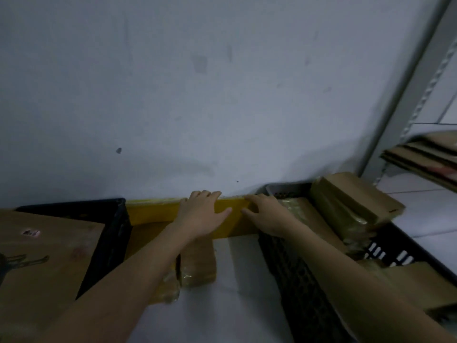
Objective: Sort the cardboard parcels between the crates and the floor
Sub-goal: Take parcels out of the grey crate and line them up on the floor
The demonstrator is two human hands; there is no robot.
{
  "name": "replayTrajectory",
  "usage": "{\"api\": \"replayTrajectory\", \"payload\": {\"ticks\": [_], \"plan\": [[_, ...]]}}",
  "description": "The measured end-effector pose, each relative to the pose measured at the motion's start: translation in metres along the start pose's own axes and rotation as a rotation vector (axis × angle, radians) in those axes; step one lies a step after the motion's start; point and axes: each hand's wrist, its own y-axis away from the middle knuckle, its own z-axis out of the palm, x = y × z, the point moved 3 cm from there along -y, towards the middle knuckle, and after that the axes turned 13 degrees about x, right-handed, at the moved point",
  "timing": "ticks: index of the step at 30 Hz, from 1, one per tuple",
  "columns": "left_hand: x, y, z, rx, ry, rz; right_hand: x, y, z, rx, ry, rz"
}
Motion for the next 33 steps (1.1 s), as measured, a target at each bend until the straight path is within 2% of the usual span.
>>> {"api": "replayTrajectory", "payload": {"ticks": [5,11,17,21,27,33], "plan": [[0.07,-0.002,-0.003,0.01,0.051,0.128,0.057,0.038,-0.06,0.091,0.013,0.095],[0.168,-0.019,0.009,0.005,0.094,0.223,0.164,0.07,-0.124,0.197,0.048,0.238],[0.259,-0.034,0.039,-0.058,0.182,0.165,0.273,0.09,-0.153,0.248,-0.039,0.438],[0.318,-0.041,0.06,-0.135,0.381,0.049,0.327,0.103,-0.155,0.267,-0.15,0.493],[0.382,-0.05,0.086,-0.155,0.507,-0.046,0.37,0.105,-0.143,0.289,-0.333,0.515],[0.398,-0.051,0.12,-0.221,0.535,-0.159,0.394,0.086,-0.125,0.256,-0.496,0.602]]}}
